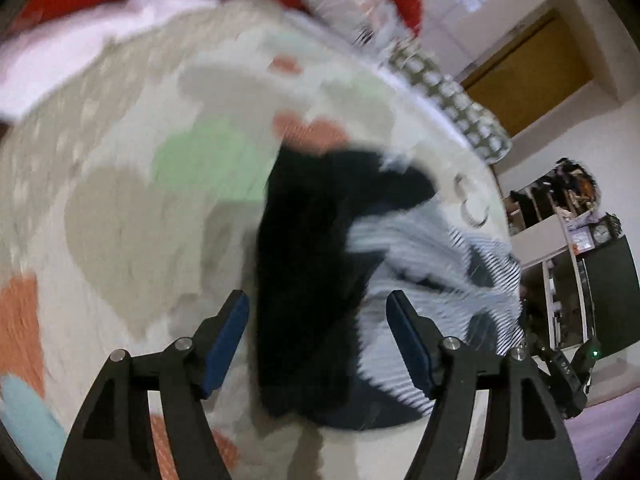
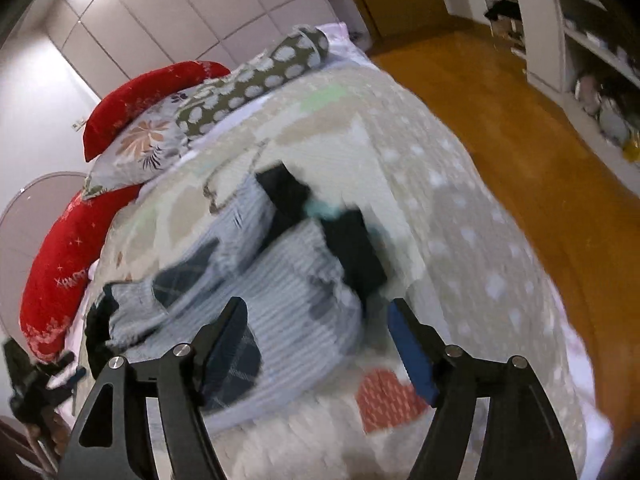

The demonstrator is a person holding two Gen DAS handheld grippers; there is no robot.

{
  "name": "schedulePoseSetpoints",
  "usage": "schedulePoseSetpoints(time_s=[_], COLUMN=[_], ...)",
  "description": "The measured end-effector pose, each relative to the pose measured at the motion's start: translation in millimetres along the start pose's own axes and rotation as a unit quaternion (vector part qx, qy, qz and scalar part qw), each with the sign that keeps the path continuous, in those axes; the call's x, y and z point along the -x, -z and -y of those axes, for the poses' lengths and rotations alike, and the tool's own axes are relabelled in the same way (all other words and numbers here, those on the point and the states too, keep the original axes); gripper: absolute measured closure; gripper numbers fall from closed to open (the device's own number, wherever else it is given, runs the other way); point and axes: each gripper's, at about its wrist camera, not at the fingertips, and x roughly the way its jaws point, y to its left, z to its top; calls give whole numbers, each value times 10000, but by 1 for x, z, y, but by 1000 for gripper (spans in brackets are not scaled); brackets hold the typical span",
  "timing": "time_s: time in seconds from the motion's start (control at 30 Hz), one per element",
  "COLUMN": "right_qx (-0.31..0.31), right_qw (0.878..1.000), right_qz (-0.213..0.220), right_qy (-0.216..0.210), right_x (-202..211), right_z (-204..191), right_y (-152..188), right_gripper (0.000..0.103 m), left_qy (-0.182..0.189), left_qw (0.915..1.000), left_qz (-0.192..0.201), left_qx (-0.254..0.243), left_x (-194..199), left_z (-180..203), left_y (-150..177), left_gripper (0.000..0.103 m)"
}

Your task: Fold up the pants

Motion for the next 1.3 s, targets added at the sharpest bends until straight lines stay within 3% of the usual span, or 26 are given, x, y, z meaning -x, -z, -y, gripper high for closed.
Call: schedulePoseSetpoints(time_s=[0.13, 0.2, 0.27, 0.3, 0.37, 0.4, 0.43, 0.53, 0.77, 1.13, 1.23, 1.3], right_qx=[-251, -233, -162, -118, -30, 6, 52, -126, 280, 563, 456, 393], right_qw=[9996, 9997, 9998, 9998, 9995, 9993, 9992, 9996, 9995, 9958, 9954, 9957], right_qz=[-109, -73, 6, 54, 92, 84, 16, -158, -156, -550, -623, -640], right_qy=[-66, -21, 65, 133, 293, 361, 386, 201, 68, -460, -562, -539], right_x=[-10, -13, -16, -19, -26, -29, -33, -31, 3, 37, 41, 41], right_z=[10, 8, 2, -2, -10, -13, -15, -9, -20, -43, -38, -33], right_y=[15, 19, 20, 20, 18, 18, 16, 16, 41, 130, 147, 155], right_gripper=[26, 26, 26, 26, 28, 50, 80, 97, 97, 98, 98, 97], left_qy=[-85, -124, -315, -435, -794, -856, -760, -673, -470, -544, -719, -627], left_qw=[9998, 9993, 9975, 9958, 9899, 9886, 9898, 9916, 9941, 9978, 9970, 9980], left_qz=[-90, -130, -159, -176, -243, -265, -273, -235, 41, 108, 148, 99], left_qx=[-159, -325, -607, -785, -1150, -1212, -1170, -1075, -976, -371, -246, 3], left_x=[-17, -26, -37, -40, -44, -43, -40, -23, 27, 68, 69, 67], left_z=[5, 18, 36, 43, 57, 59, 57, 47, 26, -42, -58, -72], left_y=[17, 25, 35, 38, 43, 42, 41, 37, 44, 93, 101, 104], left_gripper=[32, 22, 22, 27, 89, 89, 90, 90, 91, 90, 86, 79])
